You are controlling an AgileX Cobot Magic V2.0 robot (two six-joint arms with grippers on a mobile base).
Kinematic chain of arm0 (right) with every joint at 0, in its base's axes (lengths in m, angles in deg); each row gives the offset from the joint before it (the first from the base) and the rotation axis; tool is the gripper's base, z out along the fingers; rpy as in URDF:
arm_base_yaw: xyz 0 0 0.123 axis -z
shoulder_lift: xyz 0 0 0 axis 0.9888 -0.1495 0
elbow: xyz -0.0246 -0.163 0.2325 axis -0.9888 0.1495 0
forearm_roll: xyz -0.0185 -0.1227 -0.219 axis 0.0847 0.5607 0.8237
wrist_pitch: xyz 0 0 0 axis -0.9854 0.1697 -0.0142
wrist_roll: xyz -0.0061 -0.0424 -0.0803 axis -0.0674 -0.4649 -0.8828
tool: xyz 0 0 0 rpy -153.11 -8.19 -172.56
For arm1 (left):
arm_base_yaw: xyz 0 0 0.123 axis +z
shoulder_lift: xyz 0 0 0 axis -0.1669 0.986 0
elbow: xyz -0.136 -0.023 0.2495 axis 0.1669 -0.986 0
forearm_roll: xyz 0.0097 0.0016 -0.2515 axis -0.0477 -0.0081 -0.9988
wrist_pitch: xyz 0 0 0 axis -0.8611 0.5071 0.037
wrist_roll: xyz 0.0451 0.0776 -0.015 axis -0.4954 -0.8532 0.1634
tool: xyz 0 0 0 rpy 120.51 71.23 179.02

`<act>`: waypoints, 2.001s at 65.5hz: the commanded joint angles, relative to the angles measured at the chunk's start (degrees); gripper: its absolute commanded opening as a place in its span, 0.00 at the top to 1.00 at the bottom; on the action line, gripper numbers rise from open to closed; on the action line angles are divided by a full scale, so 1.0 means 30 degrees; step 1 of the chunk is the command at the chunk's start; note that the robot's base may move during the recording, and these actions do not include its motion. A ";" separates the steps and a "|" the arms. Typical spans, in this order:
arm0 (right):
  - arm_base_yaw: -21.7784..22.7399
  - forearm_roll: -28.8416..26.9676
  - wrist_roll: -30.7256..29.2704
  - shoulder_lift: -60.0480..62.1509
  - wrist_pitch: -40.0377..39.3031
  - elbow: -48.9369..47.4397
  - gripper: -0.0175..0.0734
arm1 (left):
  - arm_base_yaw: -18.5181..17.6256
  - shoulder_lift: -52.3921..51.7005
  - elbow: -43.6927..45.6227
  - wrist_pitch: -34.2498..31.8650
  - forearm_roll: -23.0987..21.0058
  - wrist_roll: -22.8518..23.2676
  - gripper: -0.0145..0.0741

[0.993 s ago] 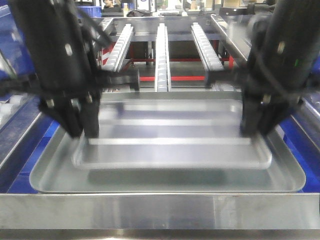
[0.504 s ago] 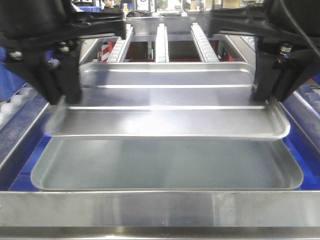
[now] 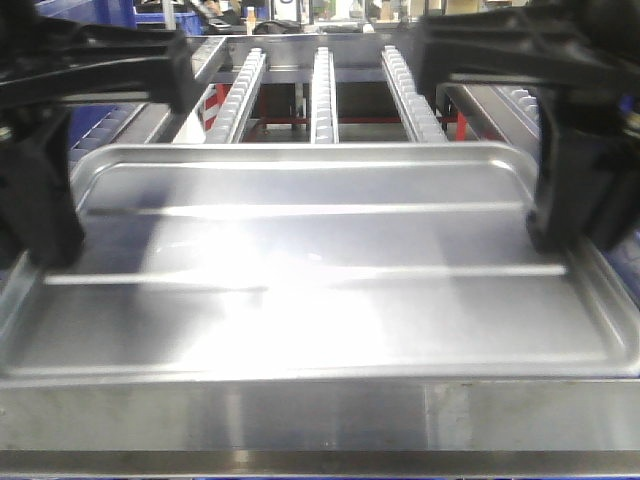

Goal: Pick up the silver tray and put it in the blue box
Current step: 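Lift the silver tray off the rack with both grippers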

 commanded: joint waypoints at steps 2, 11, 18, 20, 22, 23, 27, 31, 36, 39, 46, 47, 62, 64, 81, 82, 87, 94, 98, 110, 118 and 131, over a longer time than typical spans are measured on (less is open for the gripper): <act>-0.0119 0.0713 0.0321 0.0709 -0.0905 -0.0389 0.75 | -0.0296 -0.0757 0.0442 -0.0741 0.0565 0.0264 0.84; -0.0119 0.0677 0.0321 0.0709 -0.0964 -0.0389 0.75 | -0.0296 -0.0757 0.0442 -0.0703 0.0565 0.0264 0.84; -0.0119 0.0677 0.0321 0.0709 -0.0983 -0.0389 0.75 | -0.0296 -0.0757 0.0442 -0.0703 0.0565 0.0264 0.84; -0.0119 0.0677 0.0321 0.0709 -0.0983 -0.0389 0.75 | -0.0296 -0.0757 0.0442 -0.0703 0.0526 0.0264 0.84; -0.0119 0.0677 0.0321 0.0709 -0.0983 -0.0389 0.75 | -0.0296 -0.0757 0.0442 -0.0703 0.0526 0.0264 0.84; -0.0119 0.0677 0.0321 0.0709 -0.0983 -0.0389 0.75 | -0.0296 -0.0757 0.0442 -0.0703 0.0526 0.0264 0.84; -0.0119 0.0695 0.0321 0.0709 -0.0981 -0.0389 0.75 | -0.0296 -0.0757 0.0442 -0.0703 0.0526 0.0264 0.84; -0.0119 0.0809 0.0321 0.0709 -0.0981 -0.0367 0.75 | -0.0296 -0.0757 0.0442 -0.0703 0.0483 0.0264 0.84; -0.0119 0.1062 0.0304 0.0684 -0.0981 -0.0368 0.75 | -0.0296 -0.0757 0.0442 -0.0703 0.0451 0.0264 0.84; -0.0119 0.1245 0.0304 0.0686 -0.0981 -0.0368 0.75 | -0.0296 -0.0757 0.0442 -0.0703 0.0451 0.0264 0.84; -0.0119 0.1460 0.0304 0.0686 -0.0981 -0.0368 0.75 | -0.0095 -0.0757 0.0442 -0.0703 0.0438 0.0264 0.84; -0.0119 0.1483 0.0304 0.0686 -0.0981 -0.0368 0.75 | -0.0049 -0.0757 0.0442 -0.0703 0.0398 0.0264 0.84; -0.0119 0.1486 0.0304 0.0686 -0.0918 -0.0368 0.75 | 0.0334 -0.0757 0.0442 -0.0703 0.0637 0.0264 0.84; -0.0119 0.1486 0.0304 0.0686 -0.0918 -0.0368 0.75 | 0.0334 -0.0757 0.0442 -0.0737 0.0674 0.0264 0.84; -0.0119 0.1486 0.0304 0.0686 -0.0918 -0.0368 0.75 | 0.0334 -0.0757 0.0442 -0.0737 0.0674 0.0225 0.84; -0.0119 0.1486 0.0304 0.0686 -0.0898 -0.0368 0.75 | 0.0334 -0.0757 0.0442 -0.0703 0.0674 0.0225 0.84; -0.0119 0.1486 0.0304 0.0686 -0.0875 -0.0368 0.75 | 0.0334 -0.0757 0.0442 -0.0663 0.0674 0.0225 0.84; -0.0119 0.1486 0.0304 0.0686 -0.0875 -0.0368 0.75 | 0.0334 -0.0757 0.0442 -0.0633 0.0674 0.0225 0.84; -0.0119 0.1486 0.0304 0.0686 -0.0875 -0.0368 0.75 | 0.0334 -0.0757 0.0442 -0.0633 0.0674 0.0225 0.84; -0.0119 0.1486 0.0304 0.0686 -0.0875 -0.0368 0.75 | 0.0334 -0.0757 0.0442 -0.0633 0.0640 0.0225 0.84; -0.0119 0.1486 0.0304 0.0686 -0.0875 -0.0368 0.75 | 0.0334 -0.0757 0.0442 -0.0633 0.0640 0.0225 0.84; -0.0119 0.1486 0.0304 0.0686 -0.0875 -0.0368 0.75 | 0.0334 -0.0757 0.0442 -0.0633 0.0640 0.0225 0.84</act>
